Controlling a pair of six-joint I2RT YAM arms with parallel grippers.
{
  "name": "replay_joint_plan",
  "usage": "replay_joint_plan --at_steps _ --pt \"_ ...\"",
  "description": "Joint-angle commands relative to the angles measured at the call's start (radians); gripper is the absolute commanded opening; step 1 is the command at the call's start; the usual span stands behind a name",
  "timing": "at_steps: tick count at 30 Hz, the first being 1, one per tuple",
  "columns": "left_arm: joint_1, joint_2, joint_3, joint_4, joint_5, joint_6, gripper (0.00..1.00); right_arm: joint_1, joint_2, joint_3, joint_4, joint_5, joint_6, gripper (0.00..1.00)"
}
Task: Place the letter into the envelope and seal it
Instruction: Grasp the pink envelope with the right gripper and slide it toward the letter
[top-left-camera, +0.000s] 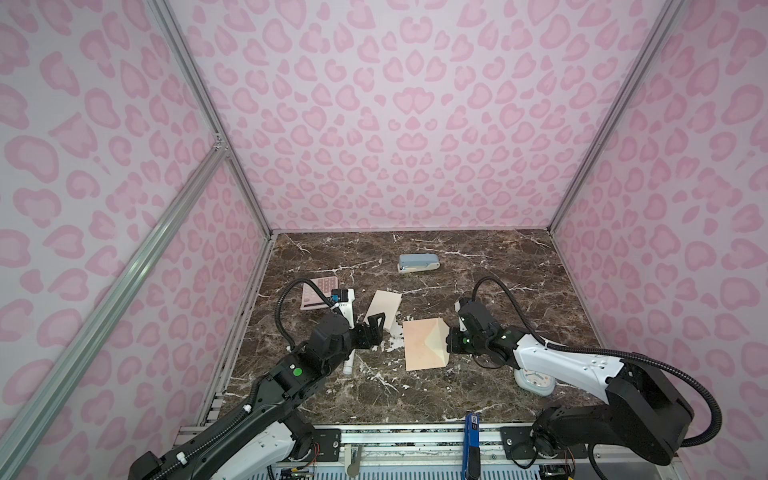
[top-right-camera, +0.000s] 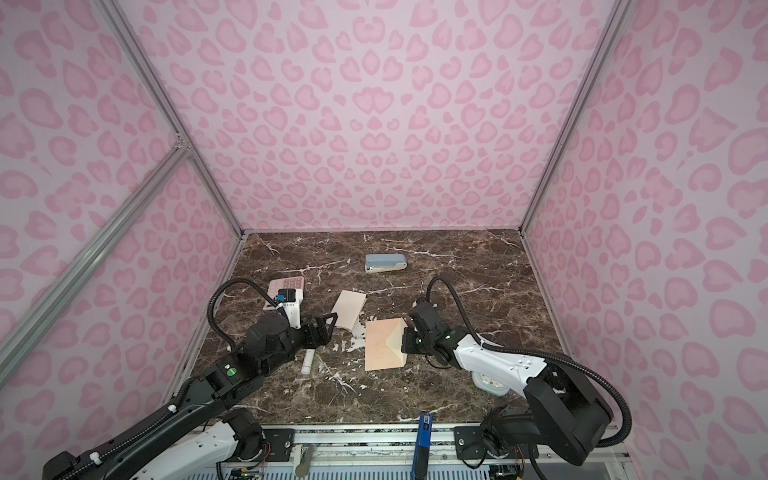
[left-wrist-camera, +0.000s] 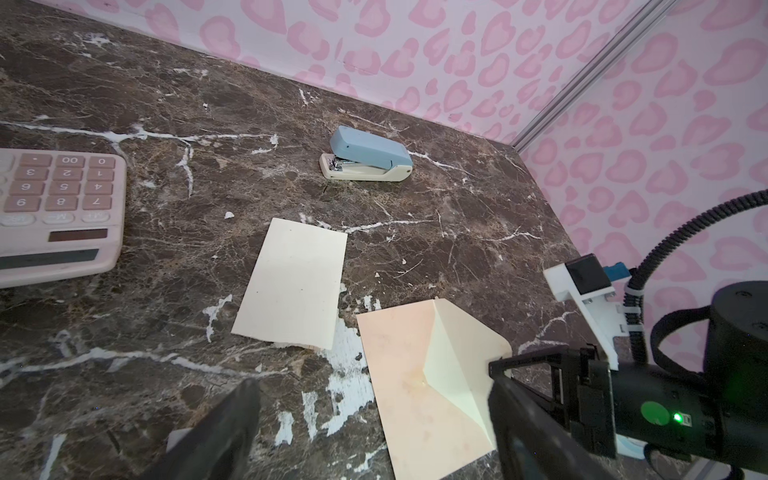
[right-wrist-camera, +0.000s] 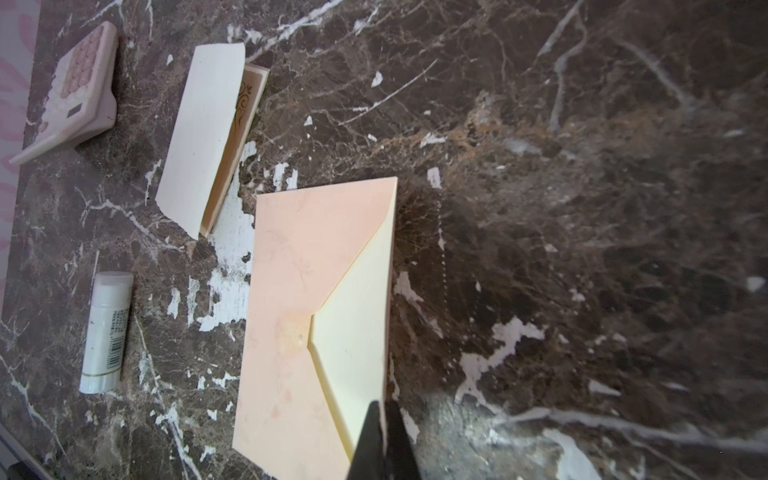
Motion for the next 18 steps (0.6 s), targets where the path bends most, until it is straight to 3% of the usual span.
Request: replay_joint_plan --at_steps 1,18 --pt "0.002 -0.004 -0.002 0.006 -0.009 0.001 0.89 0.012 0.005 -0.011 0.023 0.03 0.022 0.07" --pt "0.018 -0.002 -0.002 0.003 0.005 -0.001 0.89 0.024 -0.049 0.05 -0.119 0.128 -0.018 0.46"
